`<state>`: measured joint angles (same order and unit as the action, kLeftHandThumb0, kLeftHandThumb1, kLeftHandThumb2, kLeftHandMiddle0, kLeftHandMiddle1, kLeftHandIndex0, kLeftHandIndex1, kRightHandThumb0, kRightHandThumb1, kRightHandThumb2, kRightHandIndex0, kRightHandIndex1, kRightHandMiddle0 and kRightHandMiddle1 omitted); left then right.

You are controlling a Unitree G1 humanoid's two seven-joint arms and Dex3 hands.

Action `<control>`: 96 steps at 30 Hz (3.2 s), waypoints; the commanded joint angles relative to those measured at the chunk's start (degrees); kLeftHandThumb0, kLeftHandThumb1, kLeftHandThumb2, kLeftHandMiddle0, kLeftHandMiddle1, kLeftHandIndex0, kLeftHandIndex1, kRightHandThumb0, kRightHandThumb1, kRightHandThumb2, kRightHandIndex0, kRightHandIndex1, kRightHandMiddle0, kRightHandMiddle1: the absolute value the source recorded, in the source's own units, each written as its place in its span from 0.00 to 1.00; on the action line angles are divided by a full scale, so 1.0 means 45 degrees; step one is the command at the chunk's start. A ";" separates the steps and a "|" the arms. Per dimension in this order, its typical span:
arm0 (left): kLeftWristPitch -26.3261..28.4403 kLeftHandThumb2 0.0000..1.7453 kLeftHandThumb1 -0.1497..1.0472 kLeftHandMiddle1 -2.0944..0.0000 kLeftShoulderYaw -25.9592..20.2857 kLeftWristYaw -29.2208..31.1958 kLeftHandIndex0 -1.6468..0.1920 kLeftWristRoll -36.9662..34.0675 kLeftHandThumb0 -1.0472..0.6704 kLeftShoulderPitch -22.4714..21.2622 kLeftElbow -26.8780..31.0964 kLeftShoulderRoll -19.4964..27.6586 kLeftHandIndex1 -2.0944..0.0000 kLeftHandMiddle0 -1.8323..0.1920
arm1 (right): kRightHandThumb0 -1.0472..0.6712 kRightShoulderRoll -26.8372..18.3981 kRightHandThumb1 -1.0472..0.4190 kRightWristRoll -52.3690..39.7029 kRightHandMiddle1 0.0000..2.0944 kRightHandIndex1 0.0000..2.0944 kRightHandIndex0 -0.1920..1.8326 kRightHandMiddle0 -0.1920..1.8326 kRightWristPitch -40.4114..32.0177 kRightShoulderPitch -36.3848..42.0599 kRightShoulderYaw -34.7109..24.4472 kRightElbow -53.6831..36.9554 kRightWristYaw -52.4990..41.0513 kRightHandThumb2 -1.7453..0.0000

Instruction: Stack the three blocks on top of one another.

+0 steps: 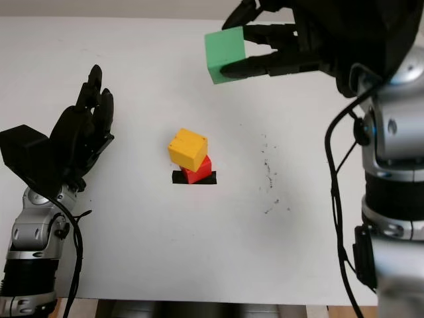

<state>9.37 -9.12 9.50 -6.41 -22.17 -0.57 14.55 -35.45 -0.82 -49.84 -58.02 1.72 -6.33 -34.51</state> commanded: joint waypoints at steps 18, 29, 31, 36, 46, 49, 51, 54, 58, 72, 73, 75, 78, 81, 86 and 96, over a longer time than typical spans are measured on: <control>-0.0026 0.33 1.00 1.00 0.0116 -0.0090 1.00 0.0108 0.17 0.0146 0.0246 -0.0014 1.00 1.00 | 0.36 0.0527 0.07 -0.1266 0.86 0.00 0.28 0.22 -0.0858 0.0692 0.1257 -0.0669 -0.0793 0.97; -0.0126 0.33 1.00 1.00 0.0141 -0.0071 1.00 0.0100 0.17 0.0119 0.0149 -0.0052 1.00 1.00 | 0.36 0.1337 0.06 -0.2103 0.87 0.00 0.27 0.23 -0.1363 0.1296 0.1038 -0.1230 -0.0132 0.97; -0.0077 0.33 1.00 0.99 0.0131 -0.0073 1.00 0.0093 0.17 0.0132 0.0172 -0.0044 1.00 1.00 | 0.36 0.1428 0.06 -0.2227 0.87 0.00 0.27 0.23 -0.1282 0.1421 0.0980 -0.1188 -0.0019 0.97; -0.0105 0.32 1.00 1.00 0.0146 -0.0068 1.00 0.0118 0.17 0.0147 0.0161 -0.0037 1.00 1.00 | 0.34 0.1619 0.06 -0.2327 0.86 0.01 0.28 0.24 -0.0914 0.1674 0.0938 -0.0930 0.0278 0.97; -0.0025 0.31 1.00 1.00 0.0158 -0.0196 1.00 0.0126 0.16 0.0209 0.0207 -0.0141 1.00 1.00 | 0.35 0.1840 0.06 -0.2344 0.87 0.01 0.28 0.25 -0.0895 0.1753 0.0942 -0.0814 0.0854 0.97; -0.0028 0.32 1.00 0.99 0.0181 -0.0202 1.00 0.0148 0.16 0.0260 0.0232 -0.0130 1.00 1.00 | 0.35 0.1893 0.06 -0.2354 0.86 0.01 0.28 0.25 -0.0868 0.1883 0.0920 -0.0708 0.0954 0.97; -0.0005 0.32 1.00 0.99 0.0172 -0.0174 1.00 0.0126 0.16 0.0280 0.0233 -0.0114 1.00 1.00 | 0.35 0.1870 0.06 -0.2382 0.86 0.01 0.28 0.24 -0.0789 0.1987 0.0944 -0.0596 0.0906 0.97; -0.0059 0.31 1.00 0.99 0.0166 -0.0160 1.00 0.0133 0.16 0.0307 0.0225 -0.0094 1.00 1.00 | 0.34 0.1832 0.06 -0.2336 0.85 0.01 0.28 0.24 -0.0702 0.2125 0.1001 -0.0577 0.0913 0.97; -0.0076 0.31 1.00 0.99 0.0141 -0.0204 1.00 0.0130 0.16 0.0356 0.0293 -0.0104 1.00 1.00 | 0.34 0.1816 0.07 -0.2299 0.84 0.01 0.29 0.25 -0.0840 0.2272 0.1079 -0.0683 0.0954 0.97; 0.0025 0.32 1.00 0.99 0.0109 -0.0195 1.00 0.0074 0.16 0.0361 0.0337 -0.0086 1.00 1.00 | 0.34 0.2095 0.08 -0.2549 0.84 0.02 0.30 0.28 -0.1126 0.2869 0.0994 -0.0897 0.1172 0.97; 0.0011 0.32 1.00 0.99 0.0103 -0.0204 1.00 0.0085 0.16 0.0369 0.0348 -0.0079 1.00 1.00 | 0.34 0.2099 0.08 -0.2529 0.84 0.02 0.31 0.28 -0.1101 0.2910 0.1012 -0.0882 0.1188 0.97; -0.0003 0.32 1.00 0.99 0.0104 -0.0217 1.00 0.0123 0.16 0.0397 0.0374 -0.0050 1.00 1.00 | 0.34 0.2100 0.09 -0.2456 0.84 0.02 0.31 0.28 -0.1082 0.2977 0.1050 -0.0880 0.1253 0.97; 0.0063 0.33 1.00 0.99 0.0091 -0.0155 1.00 0.0105 0.17 0.0438 0.0418 0.0015 1.00 1.00 | 0.34 0.2131 0.09 -0.2442 0.84 0.02 0.31 0.28 -0.1081 0.3028 0.1017 -0.0827 0.1330 0.97; 0.0129 0.33 1.00 1.00 0.0048 -0.0024 1.00 0.0000 0.17 0.0472 0.0473 0.0055 1.00 1.00 | 0.34 0.2158 0.08 -0.2447 0.84 0.02 0.31 0.28 -0.1020 0.3087 0.0976 -0.0773 0.1382 0.97; 0.0200 0.32 1.00 1.00 0.0017 0.0021 1.00 -0.0022 0.16 0.0457 0.0504 0.0025 1.00 1.00 | 0.35 0.2102 0.08 -0.2339 0.84 0.02 0.31 0.27 -0.0992 0.3135 0.0970 -0.0858 0.1562 0.97; 0.0187 0.32 1.00 0.99 -0.0040 0.0086 1.00 -0.0012 0.16 0.0444 0.0437 0.0073 1.00 1.00 | 0.34 0.1914 0.08 -0.2040 0.85 0.01 0.29 0.27 -0.0548 0.3307 0.0988 -0.1026 0.1599 0.97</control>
<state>10.27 -8.97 9.68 -6.05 -20.88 0.58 14.36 -26.04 -10.27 -53.06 -43.82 6.47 -9.97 -27.24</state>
